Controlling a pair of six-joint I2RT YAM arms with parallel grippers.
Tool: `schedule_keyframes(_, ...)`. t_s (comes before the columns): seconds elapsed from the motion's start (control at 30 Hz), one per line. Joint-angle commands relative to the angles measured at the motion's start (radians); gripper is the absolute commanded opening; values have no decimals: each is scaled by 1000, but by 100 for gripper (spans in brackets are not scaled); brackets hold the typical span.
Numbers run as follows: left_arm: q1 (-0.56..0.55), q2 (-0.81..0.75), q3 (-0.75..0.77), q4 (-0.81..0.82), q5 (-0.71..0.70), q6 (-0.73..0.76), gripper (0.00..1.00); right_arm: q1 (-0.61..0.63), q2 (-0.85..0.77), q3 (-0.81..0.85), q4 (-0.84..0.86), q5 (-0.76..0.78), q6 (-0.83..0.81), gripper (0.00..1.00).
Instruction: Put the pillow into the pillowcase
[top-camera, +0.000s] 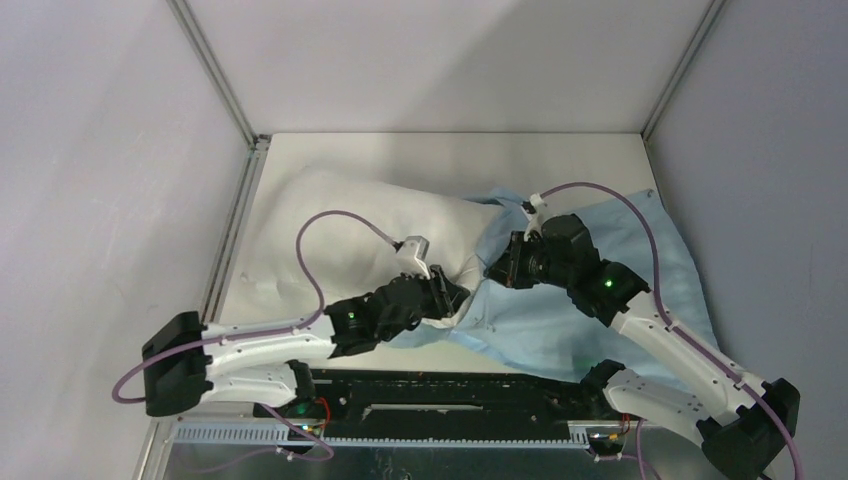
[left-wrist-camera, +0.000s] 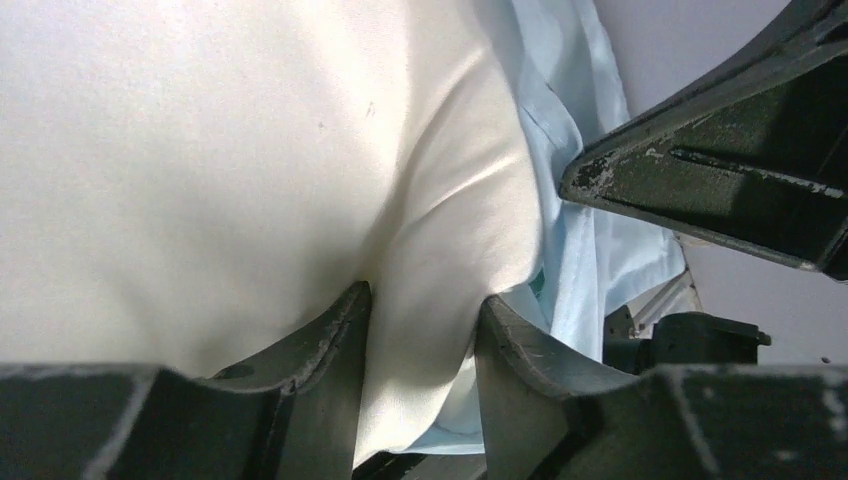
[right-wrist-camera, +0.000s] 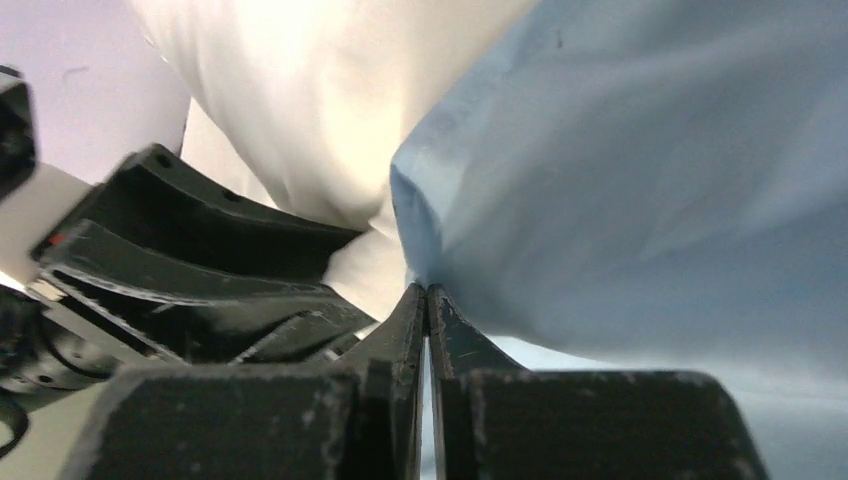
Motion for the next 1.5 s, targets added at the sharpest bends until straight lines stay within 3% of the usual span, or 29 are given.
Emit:
schedule_keyframes(0.0,49,-87,79,-158,-44,58,47,13,-1,44,-29,48,-59,7)
schedule_keyframes(0.1,81,-130,118,-205,-24,104,53,16,-7,50,-36,54,-70,23)
schedule_keyframes(0.23,106,-150,194,-263,-6,169,64,30,-15,97,-66,85,-92,53)
schedule_keyframes(0.33,125,-159,235,-294,-3,203,72,31,-17,142,-93,112,-112,63)
schedule_keyframes(0.5,194,-151,296,-353,31,254,78,9,3,205,-139,181,-142,66)
schedule_keyframes(0.7,382,-13,475,-534,105,363,91,-78,117,279,-155,218,-166,68)
schedule_keyframes(1.0,460,190,559,-555,143,428,89,-115,354,386,-111,372,-204,68)
schedule_keyframes(1.13,461,226,527,-532,149,412,85,-124,431,414,-93,413,-216,68)
schedule_keyframes(1.47,459,224,416,-476,168,359,56,-121,565,486,-88,471,-237,53)
